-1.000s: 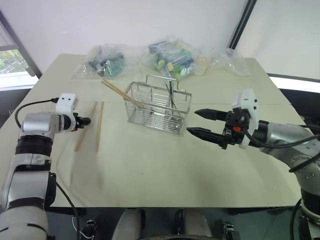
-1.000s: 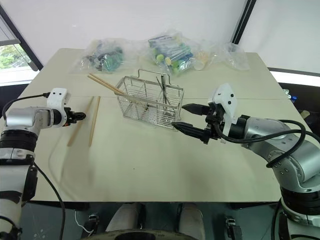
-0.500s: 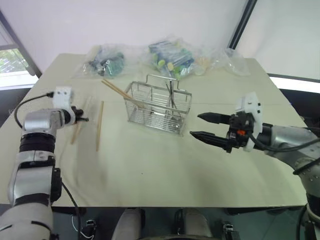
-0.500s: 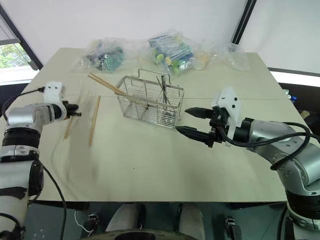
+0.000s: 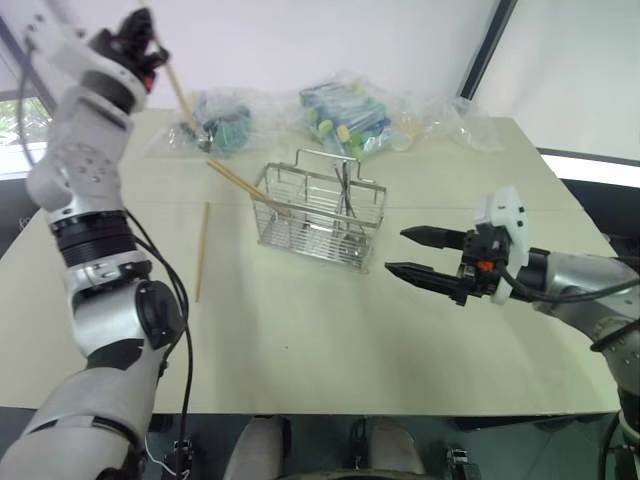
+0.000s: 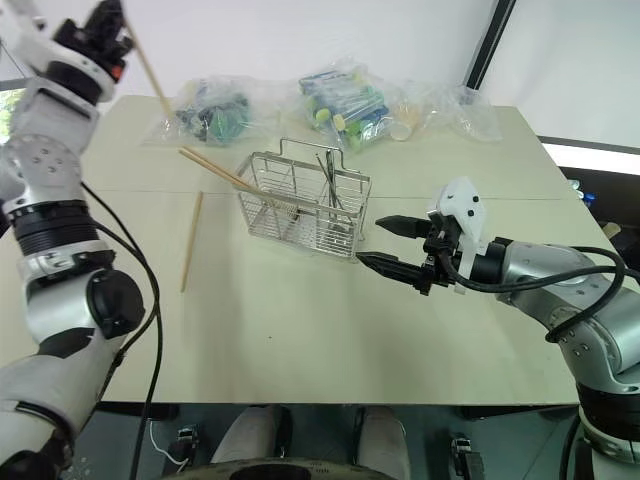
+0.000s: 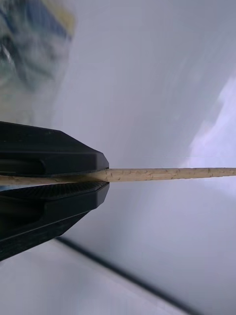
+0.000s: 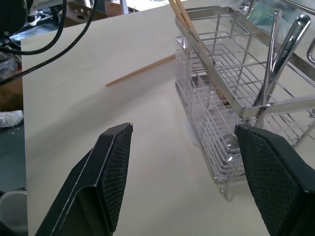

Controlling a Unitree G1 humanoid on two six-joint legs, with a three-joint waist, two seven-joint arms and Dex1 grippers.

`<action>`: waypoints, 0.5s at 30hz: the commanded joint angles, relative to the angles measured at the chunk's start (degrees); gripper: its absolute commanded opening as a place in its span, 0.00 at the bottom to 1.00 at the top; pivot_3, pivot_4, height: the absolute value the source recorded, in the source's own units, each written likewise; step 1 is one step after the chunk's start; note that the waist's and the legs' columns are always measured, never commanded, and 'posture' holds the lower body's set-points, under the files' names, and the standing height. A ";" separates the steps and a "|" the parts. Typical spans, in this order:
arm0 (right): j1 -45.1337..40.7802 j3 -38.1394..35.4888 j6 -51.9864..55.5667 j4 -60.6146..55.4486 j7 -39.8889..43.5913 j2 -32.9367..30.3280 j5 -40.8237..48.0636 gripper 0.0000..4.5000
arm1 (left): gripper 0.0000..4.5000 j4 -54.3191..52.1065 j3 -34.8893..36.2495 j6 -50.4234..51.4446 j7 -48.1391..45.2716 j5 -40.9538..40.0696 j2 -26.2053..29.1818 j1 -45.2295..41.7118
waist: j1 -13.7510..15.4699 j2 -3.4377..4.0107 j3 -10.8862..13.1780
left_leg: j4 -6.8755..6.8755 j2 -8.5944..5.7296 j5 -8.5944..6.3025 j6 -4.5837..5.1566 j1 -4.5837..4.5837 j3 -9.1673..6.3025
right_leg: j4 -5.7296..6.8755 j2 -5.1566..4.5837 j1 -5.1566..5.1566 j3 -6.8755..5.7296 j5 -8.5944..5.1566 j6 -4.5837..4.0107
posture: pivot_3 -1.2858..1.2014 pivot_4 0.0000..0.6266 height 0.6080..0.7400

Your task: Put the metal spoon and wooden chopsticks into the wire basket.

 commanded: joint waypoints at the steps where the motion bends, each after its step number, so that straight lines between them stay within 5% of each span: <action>1: 0.18 -2.03 -1.07 -1.46 -0.98 0.43 0.61 0.76 | 0.01 -2.96 -2.64 0.62 -2.67 -1.27 -1.46 -0.54 | -0.09 0.04 0.02 | 0.00 0.00 0.00 0.00 0.01 0.00 | 0.02 0.01 0.00 0.00 0.00 0.00 | 0.52 0.24 0.19; 15: 2.90 -4.69 -0.96 -3.69 -5.67 1.33 1.60 0.76 | 0.01 -3.36 -7.15 0.50 -4.88 -0.79 -7.11 2.05 | 0.00 0.14 0.08 | -0.01 0.01 0.00 0.05 -0.02 0.03 | -0.03 0.06 -0.04 0.01 0.00 -0.02 | 0.52 0.24 0.19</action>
